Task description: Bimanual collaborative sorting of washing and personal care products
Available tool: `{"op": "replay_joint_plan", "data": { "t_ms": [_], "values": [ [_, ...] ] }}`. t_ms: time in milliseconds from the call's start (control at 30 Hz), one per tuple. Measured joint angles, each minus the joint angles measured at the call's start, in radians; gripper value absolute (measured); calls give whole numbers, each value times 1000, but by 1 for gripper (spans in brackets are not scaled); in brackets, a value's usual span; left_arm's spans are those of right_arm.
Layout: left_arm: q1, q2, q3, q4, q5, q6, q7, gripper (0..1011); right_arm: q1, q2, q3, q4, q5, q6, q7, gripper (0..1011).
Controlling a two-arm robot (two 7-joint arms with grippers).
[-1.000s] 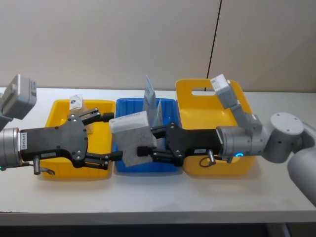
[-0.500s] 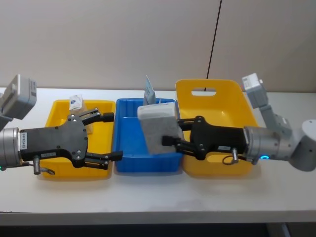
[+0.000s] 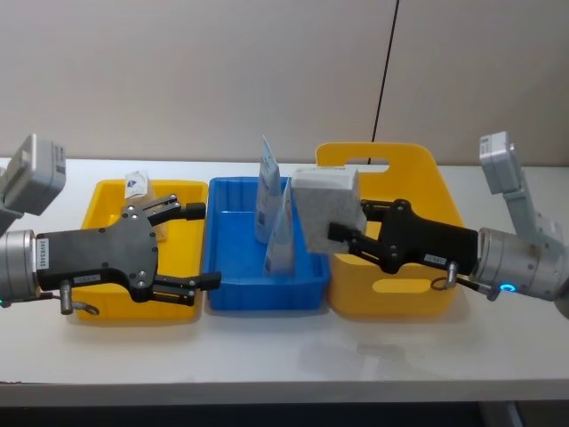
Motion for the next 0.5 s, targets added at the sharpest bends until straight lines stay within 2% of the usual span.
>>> {"op": "replay_joint_plan", "data": {
  "t_ms": [500],
  "values": [
    [0, 0, 0, 0, 0, 0, 0, 1002, -75, 23, 55, -67, -32, 20, -235, 342]
  ]
}}
